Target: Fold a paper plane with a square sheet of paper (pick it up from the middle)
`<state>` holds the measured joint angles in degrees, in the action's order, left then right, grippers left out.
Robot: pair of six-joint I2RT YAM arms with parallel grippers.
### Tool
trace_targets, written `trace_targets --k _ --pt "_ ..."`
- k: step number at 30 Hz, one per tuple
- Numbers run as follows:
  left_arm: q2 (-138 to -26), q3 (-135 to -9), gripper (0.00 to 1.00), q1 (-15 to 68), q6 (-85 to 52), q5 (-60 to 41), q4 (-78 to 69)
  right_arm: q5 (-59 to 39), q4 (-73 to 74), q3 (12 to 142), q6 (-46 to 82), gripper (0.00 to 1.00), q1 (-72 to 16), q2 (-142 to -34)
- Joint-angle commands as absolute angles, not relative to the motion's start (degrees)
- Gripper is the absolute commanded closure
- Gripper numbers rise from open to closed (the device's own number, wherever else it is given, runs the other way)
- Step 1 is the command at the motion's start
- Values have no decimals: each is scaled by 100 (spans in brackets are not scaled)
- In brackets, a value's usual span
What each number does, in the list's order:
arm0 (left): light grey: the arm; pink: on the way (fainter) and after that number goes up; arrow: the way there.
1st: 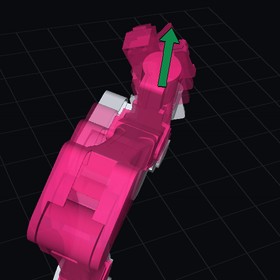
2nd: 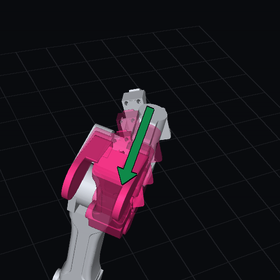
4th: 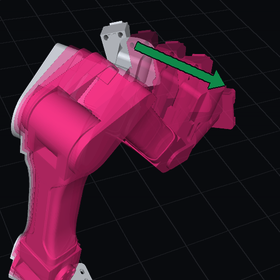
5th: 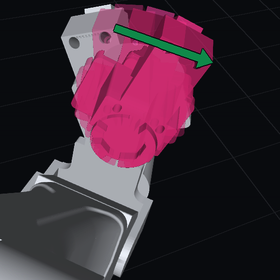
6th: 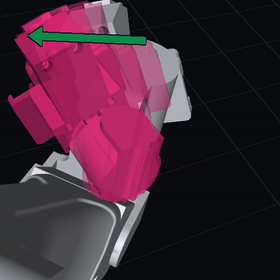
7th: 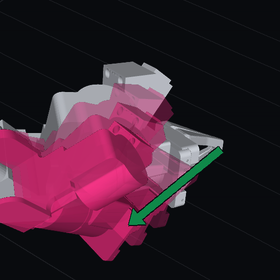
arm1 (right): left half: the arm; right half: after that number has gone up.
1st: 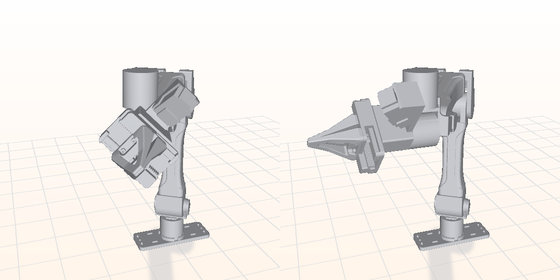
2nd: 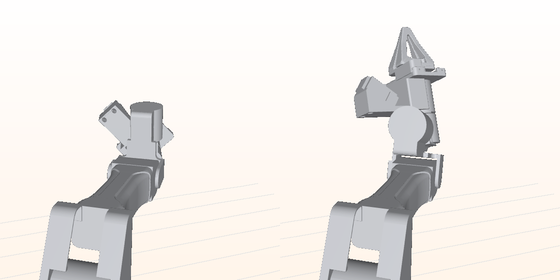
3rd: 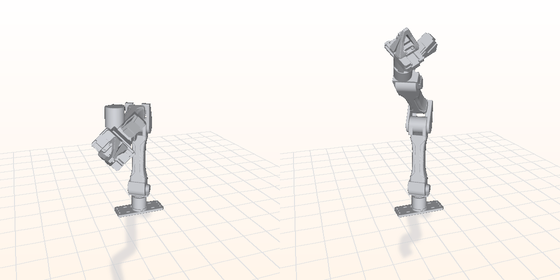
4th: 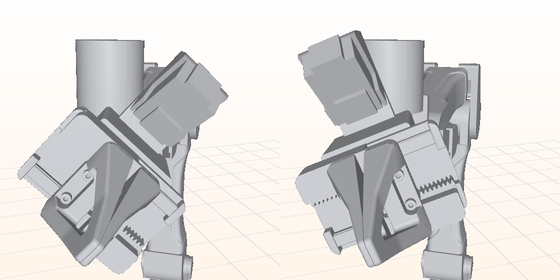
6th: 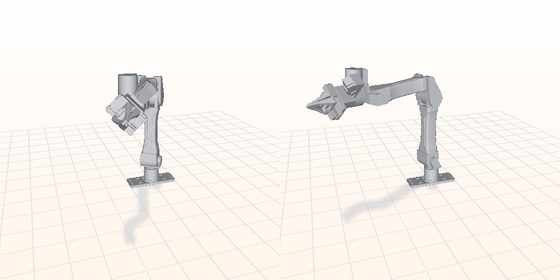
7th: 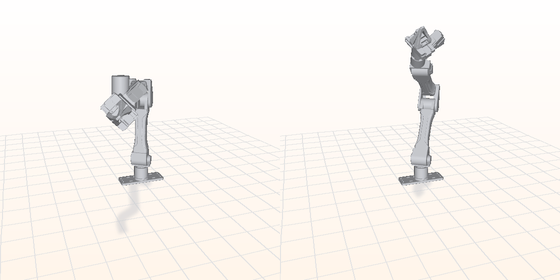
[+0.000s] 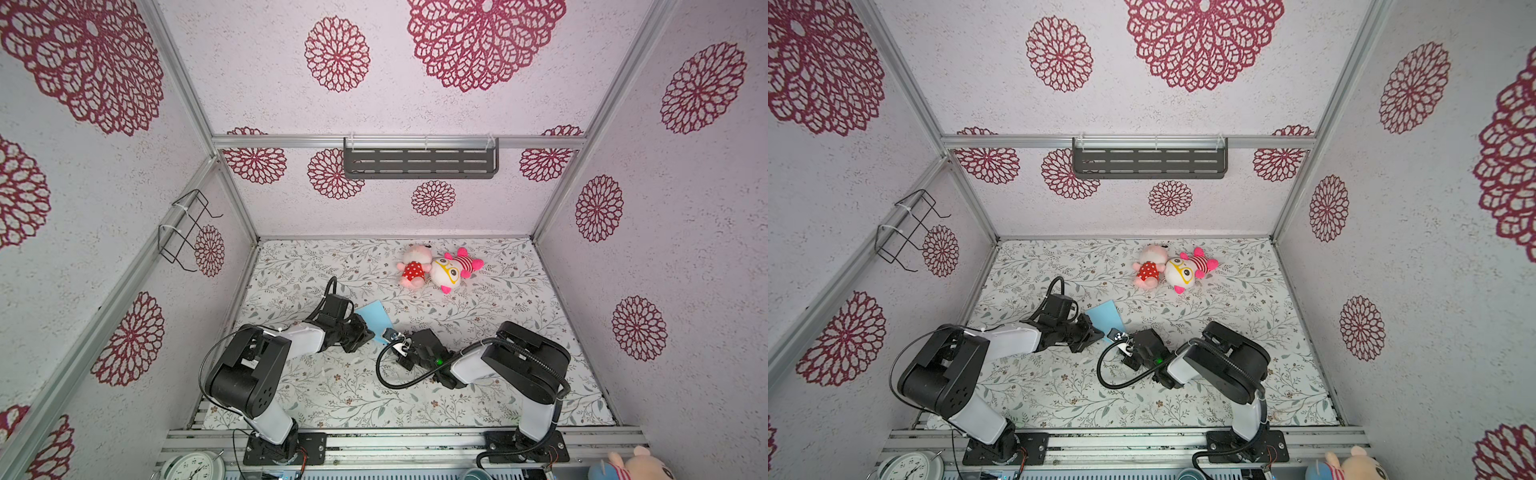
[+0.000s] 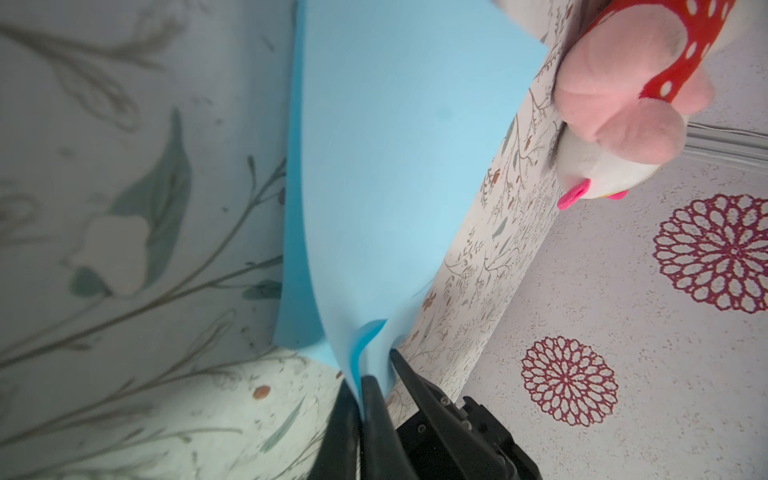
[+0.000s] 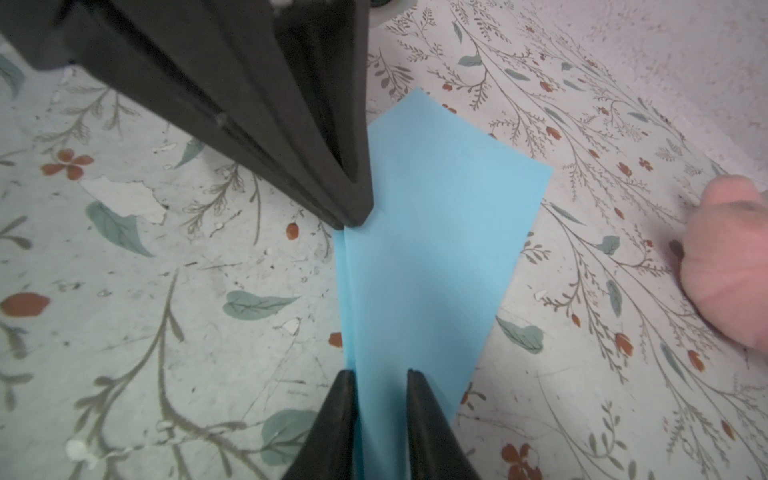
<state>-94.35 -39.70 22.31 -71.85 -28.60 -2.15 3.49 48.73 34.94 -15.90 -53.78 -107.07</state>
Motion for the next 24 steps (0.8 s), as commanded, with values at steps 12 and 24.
trace_targets --k 12,24 --pt "-9538 -4096 68 2273 -7251 -2856 -218 150 5162 3438 -1375 88 -5383 -10606" --pt "-9806 -4213 73 2276 -7227 -2927 -272 -128 5299 3360 -1178 89 -5317 -10473"
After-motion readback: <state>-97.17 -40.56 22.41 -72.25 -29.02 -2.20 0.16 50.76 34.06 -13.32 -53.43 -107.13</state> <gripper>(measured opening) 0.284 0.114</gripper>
